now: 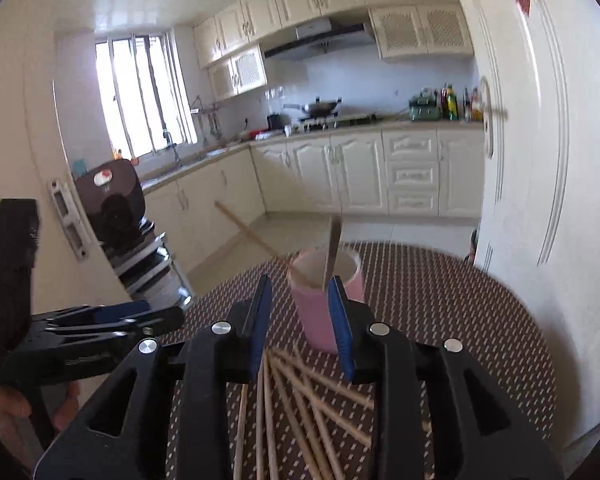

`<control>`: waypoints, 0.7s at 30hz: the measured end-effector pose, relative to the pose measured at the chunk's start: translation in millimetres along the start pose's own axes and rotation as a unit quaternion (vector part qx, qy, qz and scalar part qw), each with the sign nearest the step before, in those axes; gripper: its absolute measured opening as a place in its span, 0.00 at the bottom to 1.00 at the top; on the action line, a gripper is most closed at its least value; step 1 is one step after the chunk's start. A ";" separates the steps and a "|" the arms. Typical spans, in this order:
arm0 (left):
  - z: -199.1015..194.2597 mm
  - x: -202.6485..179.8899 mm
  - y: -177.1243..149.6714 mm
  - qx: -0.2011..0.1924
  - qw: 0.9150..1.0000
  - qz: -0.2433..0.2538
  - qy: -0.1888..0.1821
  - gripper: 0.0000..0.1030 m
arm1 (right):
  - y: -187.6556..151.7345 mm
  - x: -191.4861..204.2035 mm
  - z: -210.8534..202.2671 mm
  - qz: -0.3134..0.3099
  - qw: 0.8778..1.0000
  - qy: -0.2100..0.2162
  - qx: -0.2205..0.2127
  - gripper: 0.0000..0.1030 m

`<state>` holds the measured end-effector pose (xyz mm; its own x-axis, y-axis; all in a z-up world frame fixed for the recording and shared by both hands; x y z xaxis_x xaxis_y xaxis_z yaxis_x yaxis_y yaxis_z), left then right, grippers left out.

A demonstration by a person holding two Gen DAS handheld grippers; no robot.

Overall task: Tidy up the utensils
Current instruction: 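Grasp another chopstick with the left gripper while the right gripper returns to the pile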

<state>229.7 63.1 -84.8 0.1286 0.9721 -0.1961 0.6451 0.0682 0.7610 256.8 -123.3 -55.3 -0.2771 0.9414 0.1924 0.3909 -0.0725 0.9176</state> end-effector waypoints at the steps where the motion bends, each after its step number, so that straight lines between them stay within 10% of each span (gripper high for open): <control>1: 9.8 1.4 -7.5 0.022 1.000 -0.003 -0.003 0.61 | -6.5 2.1 2.1 0.003 1.000 0.007 0.009 0.27; 8: 76.3 9.8 -57.4 0.149 0.988 -0.035 -0.003 0.40 | -49.1 6.2 33.1 0.030 0.992 0.042 0.114 0.27; 21: 109.3 7.4 -74.4 0.177 0.984 -0.027 0.025 0.27 | -88.4 3.2 61.8 0.071 0.974 0.069 0.203 0.27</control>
Point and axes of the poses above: each gripper's, at about its wrist camera, not at the fingertips, and z roughly the way its jaws point, x to its left, y to its top, the point moved 7 cm from there along z, roughly the way its jaws point, and after that the axes turned 5 degrees about -x, right-handed, at the moved point
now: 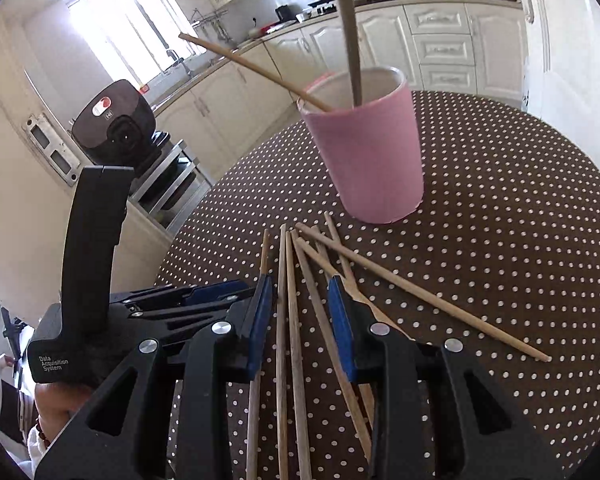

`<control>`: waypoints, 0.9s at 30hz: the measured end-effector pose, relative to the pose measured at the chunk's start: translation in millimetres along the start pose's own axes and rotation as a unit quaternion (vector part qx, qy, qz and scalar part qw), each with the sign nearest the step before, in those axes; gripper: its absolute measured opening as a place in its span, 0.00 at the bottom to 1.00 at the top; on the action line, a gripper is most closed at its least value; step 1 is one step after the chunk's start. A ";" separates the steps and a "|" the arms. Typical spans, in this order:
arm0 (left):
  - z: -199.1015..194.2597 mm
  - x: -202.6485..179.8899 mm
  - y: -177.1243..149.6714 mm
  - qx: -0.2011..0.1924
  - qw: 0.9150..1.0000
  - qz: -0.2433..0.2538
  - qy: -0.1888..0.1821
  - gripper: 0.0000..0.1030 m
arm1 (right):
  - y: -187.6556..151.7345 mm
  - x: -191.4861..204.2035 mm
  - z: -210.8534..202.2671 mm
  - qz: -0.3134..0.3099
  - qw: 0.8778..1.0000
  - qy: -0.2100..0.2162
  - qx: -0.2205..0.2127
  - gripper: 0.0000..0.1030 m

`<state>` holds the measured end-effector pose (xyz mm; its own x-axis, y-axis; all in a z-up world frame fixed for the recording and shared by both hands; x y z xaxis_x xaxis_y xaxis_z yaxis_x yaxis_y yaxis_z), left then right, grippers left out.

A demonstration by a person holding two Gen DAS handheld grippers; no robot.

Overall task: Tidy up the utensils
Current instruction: 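Grasp another chopstick with the left gripper while the right gripper returns to the pile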

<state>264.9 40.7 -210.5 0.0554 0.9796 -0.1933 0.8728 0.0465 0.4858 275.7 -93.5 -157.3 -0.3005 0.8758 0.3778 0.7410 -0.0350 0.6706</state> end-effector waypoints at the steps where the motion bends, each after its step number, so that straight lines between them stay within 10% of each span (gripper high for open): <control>1: 2.2 1.3 1.0 0.001 1.000 0.005 0.013 0.17 | 0.1 0.8 0.9 0.001 1.000 0.003 0.004 0.27; 27: -8.4 46.2 -4.1 0.013 1.000 0.019 -0.001 0.07 | -24.6 31.8 76.2 -0.031 0.990 0.002 0.138 0.20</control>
Point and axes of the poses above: each gripper's, at about its wrist camera, not at the fingertips, and z roughly the way its jaws point, x to its left, y to its top, the point moved 7 cm from there along z, roughly the way its jaws point, and after that the axes turned 5 degrees about -x, right-handed, at the moved point
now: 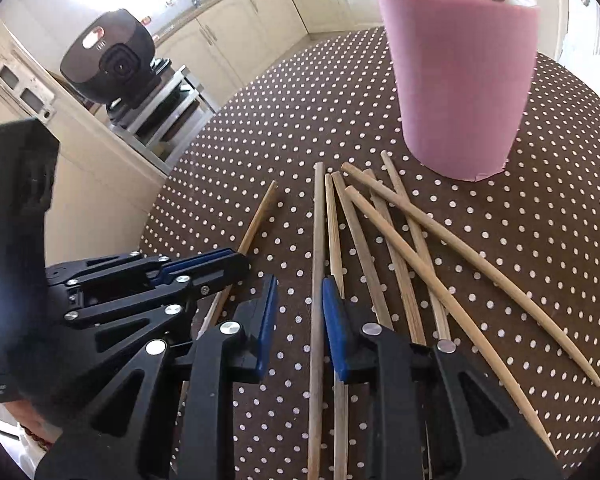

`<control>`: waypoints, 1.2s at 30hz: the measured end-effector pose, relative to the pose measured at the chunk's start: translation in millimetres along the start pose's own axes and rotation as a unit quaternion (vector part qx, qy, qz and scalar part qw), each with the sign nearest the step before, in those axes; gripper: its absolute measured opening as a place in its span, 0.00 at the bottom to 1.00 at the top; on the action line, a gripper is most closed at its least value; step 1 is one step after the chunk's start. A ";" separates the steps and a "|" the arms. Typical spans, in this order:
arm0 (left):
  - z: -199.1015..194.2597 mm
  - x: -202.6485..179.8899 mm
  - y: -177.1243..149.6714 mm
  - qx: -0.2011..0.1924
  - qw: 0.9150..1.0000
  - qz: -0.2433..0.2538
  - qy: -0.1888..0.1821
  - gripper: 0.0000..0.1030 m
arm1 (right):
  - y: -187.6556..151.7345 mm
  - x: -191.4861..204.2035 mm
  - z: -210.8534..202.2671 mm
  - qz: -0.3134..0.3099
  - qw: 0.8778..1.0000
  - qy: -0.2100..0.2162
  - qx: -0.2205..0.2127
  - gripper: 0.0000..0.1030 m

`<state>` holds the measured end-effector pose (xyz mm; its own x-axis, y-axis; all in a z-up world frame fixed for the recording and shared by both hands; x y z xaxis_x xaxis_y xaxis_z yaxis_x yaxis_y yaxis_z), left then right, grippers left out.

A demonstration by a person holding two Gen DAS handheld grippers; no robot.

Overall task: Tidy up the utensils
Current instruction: 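Grasp a chopstick with the right gripper while the left gripper holds its chopstick, then lift both held chopsticks and insert them into the pink cup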

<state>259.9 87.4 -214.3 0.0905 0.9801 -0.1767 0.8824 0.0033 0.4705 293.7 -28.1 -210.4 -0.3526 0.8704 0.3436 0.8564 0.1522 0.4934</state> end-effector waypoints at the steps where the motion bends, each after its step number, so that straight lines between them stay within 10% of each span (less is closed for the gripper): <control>1: 0.8 -0.7 0.9 0.000 1.000 0.001 0.001 0.06 | 0.5 0.5 2.2 -0.003 1.000 -0.004 0.003 0.19; 20: -53.7 -15.7 19.2 -0.081 0.996 -0.009 -0.037 0.06 | 28.2 22.9 -34.1 -0.016 0.997 0.007 -0.079 0.04; 36: -184.0 -66.8 40.1 -0.271 0.959 0.024 -0.076 0.06 | 49.0 55.0 -161.8 -0.085 0.954 0.002 -0.289 0.04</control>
Point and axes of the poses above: each gripper's, at about its wrist camera, not at the fingertips, and z roughly the way its jaws point, x to its left, y to its top, the point moved 7 cm from there along z, roughly the way its jaws point, and after that the axes turned 5 degrees about -x, right-handed, at the moved point
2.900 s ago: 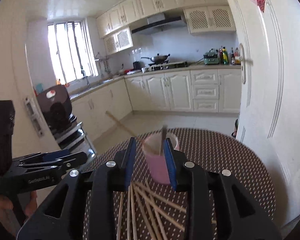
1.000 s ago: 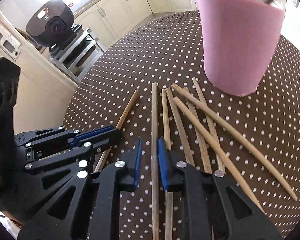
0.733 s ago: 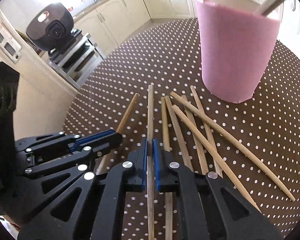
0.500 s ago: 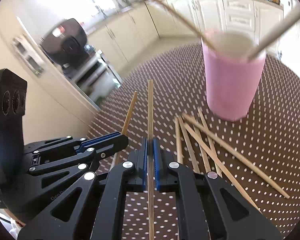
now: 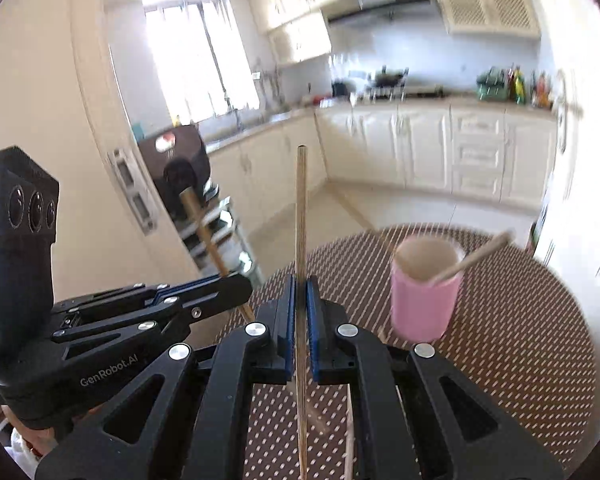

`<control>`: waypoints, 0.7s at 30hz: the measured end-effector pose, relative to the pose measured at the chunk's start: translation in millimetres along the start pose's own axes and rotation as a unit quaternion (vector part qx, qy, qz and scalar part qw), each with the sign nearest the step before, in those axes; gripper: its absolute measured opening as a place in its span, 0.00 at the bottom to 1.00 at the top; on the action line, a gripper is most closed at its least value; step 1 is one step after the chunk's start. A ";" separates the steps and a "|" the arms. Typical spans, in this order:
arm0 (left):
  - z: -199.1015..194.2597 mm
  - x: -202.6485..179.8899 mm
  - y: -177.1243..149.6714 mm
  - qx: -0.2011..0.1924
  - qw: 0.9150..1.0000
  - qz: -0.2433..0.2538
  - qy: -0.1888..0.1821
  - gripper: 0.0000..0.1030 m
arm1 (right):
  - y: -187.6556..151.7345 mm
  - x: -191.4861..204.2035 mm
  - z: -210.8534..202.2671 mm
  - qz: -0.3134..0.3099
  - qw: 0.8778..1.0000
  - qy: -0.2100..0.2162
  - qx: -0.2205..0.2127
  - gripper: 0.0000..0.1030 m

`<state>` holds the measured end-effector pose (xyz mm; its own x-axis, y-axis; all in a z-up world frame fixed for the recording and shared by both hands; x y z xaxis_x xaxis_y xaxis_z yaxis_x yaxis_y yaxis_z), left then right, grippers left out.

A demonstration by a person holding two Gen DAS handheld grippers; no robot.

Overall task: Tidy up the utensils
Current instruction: 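Lift both held chopsticks and insert them into the pink cup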

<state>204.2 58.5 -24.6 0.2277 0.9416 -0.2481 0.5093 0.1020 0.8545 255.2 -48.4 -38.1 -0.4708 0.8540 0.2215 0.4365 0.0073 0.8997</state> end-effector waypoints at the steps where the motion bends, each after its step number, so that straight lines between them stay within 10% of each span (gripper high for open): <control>1: -0.5 -4.1 4.1 -0.008 1.000 0.003 -0.002 0.06 | 3.0 -1.8 -2.3 0.000 1.000 0.000 -0.012 0.04; 21: -9.9 -28.2 91.4 -0.170 0.985 0.012 0.002 0.06 | 65.0 -31.9 -27.1 -0.070 0.957 -0.110 -0.259 0.04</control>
<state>236.1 44.5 65.1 0.2324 0.9466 -0.2237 0.1958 0.1798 0.9640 277.8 -89.3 23.5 -0.2986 0.9530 0.0508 -0.0857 -0.0798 0.9931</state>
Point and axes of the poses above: each gripper's, at about its wrist camera, not at the fingertips, and z roughly the way its jaws point, x to its left, y to its top, the point moved 7 cm from there along z, roughly the way its jaws point, and after that the axes turned 5 degrees about -x, right-handed, at the moved point
